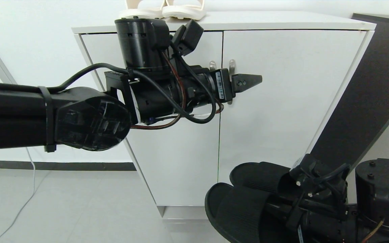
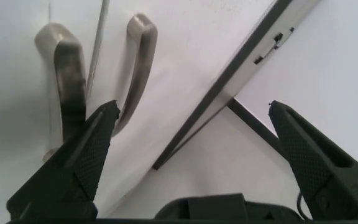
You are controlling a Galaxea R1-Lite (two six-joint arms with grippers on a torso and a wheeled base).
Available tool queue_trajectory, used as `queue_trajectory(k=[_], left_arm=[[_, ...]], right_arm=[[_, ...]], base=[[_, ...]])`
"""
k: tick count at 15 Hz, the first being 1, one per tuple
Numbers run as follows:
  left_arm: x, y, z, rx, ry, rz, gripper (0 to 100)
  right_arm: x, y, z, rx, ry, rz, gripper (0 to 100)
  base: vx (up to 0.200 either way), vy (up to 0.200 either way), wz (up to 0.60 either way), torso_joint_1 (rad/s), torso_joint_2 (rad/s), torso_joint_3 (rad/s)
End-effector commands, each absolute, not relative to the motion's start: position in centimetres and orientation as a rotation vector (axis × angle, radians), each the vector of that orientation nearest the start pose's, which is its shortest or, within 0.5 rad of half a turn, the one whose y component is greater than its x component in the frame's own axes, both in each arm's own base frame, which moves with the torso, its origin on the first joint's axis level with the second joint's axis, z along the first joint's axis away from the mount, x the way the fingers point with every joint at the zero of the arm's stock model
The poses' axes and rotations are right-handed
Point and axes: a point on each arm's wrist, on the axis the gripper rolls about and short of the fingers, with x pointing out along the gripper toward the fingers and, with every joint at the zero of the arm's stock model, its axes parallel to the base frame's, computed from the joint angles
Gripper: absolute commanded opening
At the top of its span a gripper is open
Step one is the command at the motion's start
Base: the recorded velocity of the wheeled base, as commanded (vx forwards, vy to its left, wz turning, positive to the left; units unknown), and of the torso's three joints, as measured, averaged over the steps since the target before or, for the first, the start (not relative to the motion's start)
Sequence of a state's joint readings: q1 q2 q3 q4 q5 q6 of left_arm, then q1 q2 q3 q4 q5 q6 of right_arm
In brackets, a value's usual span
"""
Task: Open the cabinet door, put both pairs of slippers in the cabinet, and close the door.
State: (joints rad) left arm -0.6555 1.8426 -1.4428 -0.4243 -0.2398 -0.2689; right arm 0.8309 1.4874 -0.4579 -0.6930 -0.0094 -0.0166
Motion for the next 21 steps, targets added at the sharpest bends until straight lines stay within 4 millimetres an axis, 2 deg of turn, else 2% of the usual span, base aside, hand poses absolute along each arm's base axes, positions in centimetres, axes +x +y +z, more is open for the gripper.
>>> queue_trajectory(k=[1,10,17,18,21], left_arm=[[30.4,-23.6,28.7,-0.255,0.099,-0.859,100],[31.6,-23.8,27.5,-0.250,0.118,-0.813,100],[32.4,-24.4,27.3,-0.253,0.113,-0.814,100],[32.4,-24.4,27.3,-0.253,0.113,-0.814,0],[32.3,-24.3,27.4,-0.253,0.111,-0.814,0]], right_arm=[[15.3,16.8,15.3,-0.159,0.313,0.817,0],[15.3,16.7,15.2,-0.162,0.317,0.815,0],[15.4,16.8,15.2,-0.164,0.318,0.816,0],[15.4,16.8,15.2,-0.165,0.319,0.816,0],[15.4,16.8,15.1,-0.166,0.322,0.817,0]], base=[[0.000,0.000,0.00,0.000,0.00,0.000],[0.000,0.000,0.00,0.000,0.00,0.000],[0.000,0.000,0.00,0.000,0.00,0.000],[0.000,0.000,0.00,0.000,0.00,0.000],[0.000,0.000,0.00,0.000,0.00,0.000]])
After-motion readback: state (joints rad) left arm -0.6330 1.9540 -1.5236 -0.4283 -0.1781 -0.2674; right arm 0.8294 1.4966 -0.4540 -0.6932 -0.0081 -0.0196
